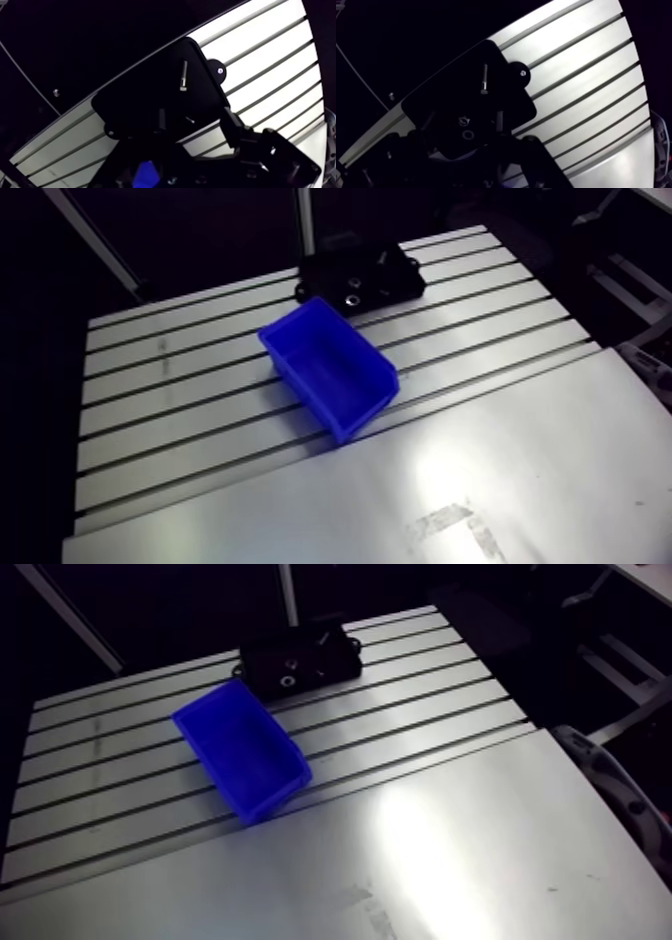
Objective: Pick up the M10 bolt from the tray and put it into the blue bin.
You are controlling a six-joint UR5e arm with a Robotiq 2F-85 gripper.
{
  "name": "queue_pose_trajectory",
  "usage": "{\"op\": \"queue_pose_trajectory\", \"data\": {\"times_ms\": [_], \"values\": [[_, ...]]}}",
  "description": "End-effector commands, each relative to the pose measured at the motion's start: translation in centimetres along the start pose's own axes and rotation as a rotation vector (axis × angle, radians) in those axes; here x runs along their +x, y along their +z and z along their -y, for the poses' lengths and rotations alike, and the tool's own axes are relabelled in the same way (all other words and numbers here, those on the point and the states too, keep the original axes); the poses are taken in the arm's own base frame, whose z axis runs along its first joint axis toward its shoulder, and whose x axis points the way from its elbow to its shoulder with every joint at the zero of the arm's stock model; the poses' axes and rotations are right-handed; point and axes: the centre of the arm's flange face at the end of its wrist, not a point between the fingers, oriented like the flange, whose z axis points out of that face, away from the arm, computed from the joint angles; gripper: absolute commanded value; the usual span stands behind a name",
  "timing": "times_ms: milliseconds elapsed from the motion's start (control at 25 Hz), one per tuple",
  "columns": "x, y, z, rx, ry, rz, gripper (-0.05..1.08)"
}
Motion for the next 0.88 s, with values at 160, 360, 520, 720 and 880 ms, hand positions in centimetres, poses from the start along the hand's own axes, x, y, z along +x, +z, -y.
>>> {"op": "queue_pose_trajectory", "data": {"times_ms": [160, 360, 520, 720, 880], "values": [[0.8, 4.0, -0.2, -0.002, 0.002, 0.017, 0.41], [0.4, 4.9, -0.2, -0.005, -0.006, 0.033, 0.45], [0.3, 5.3, -0.1, -0.005, -0.021, 0.027, 0.47], [0.5, 6.0, -0.2, -0.003, -0.021, 0.001, 0.47], [0.5, 7.5, -0.3, -0.007, -0.019, 0.020, 0.48]]}}
